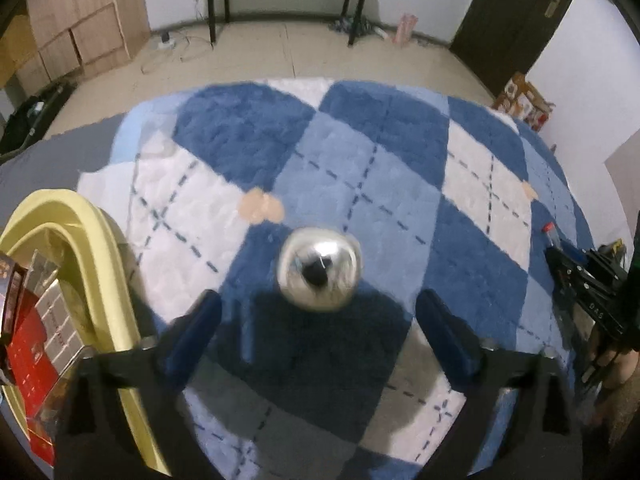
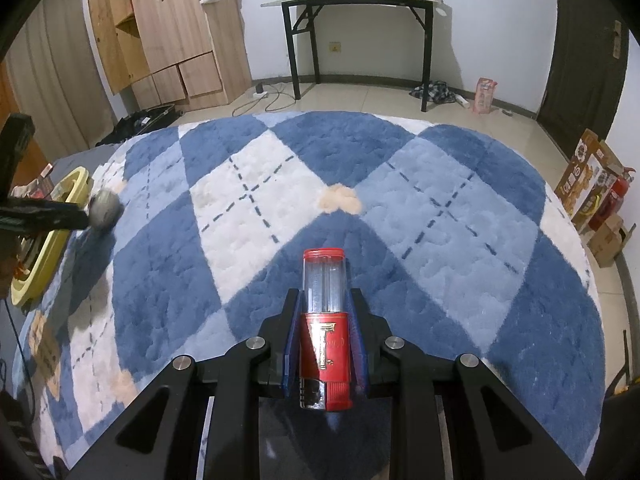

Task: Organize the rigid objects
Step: 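Lift the grey tin with left tool while right tool lifts the red lighter, then lower the grey tin into the yellow tray while right tool places the red lighter there, then withdraw both open tools back from the filled tray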

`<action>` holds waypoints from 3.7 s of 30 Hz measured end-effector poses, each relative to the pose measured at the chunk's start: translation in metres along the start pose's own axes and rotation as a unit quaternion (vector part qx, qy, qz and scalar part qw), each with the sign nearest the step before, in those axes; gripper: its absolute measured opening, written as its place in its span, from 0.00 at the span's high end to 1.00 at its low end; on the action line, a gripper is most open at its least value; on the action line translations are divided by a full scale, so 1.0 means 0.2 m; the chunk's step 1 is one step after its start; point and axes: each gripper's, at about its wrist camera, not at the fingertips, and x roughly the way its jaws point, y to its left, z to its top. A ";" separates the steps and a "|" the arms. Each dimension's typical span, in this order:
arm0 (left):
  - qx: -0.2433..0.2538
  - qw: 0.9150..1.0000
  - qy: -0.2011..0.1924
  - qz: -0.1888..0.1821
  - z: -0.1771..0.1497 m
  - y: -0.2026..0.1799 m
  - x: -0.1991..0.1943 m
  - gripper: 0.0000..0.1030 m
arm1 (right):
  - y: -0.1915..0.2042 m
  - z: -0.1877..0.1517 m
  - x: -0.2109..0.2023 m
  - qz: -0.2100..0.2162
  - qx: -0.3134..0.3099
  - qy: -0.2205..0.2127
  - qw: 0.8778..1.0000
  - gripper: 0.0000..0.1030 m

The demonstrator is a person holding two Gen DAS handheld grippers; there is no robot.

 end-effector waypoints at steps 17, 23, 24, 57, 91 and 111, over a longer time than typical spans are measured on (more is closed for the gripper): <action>0.035 0.999 0.011 0.037 0.01 -0.06 0.13 0.52 | 0.00 0.02 0.00 0.003 0.008 -0.008 1.000 0.79; 0.041 0.997 -0.021 0.057 0.05 0.04 -0.17 0.52 | 0.06 0.05 -0.10 0.020 0.003 -0.029 0.999 0.79; 0.039 0.997 -0.021 0.062 0.06 0.07 -0.22 0.52 | 0.12 0.07 -0.14 0.028 -0.022 -0.039 0.999 0.79; -0.087 0.993 -0.045 0.072 -0.66 1.14 -0.71 0.52 | 1.86 0.39 0.10 0.254 -0.213 0.025 0.943 0.79; -0.119 0.983 -0.109 0.083 -0.78 1.14 -0.71 0.00 | 2.06 0.27 0.37 0.247 -0.186 -0.004 0.951 0.02; -0.169 0.968 -0.117 0.142 -1.20 0.98 -0.37 0.00 | 2.22 -0.24 0.51 0.147 -0.240 0.016 0.959 0.00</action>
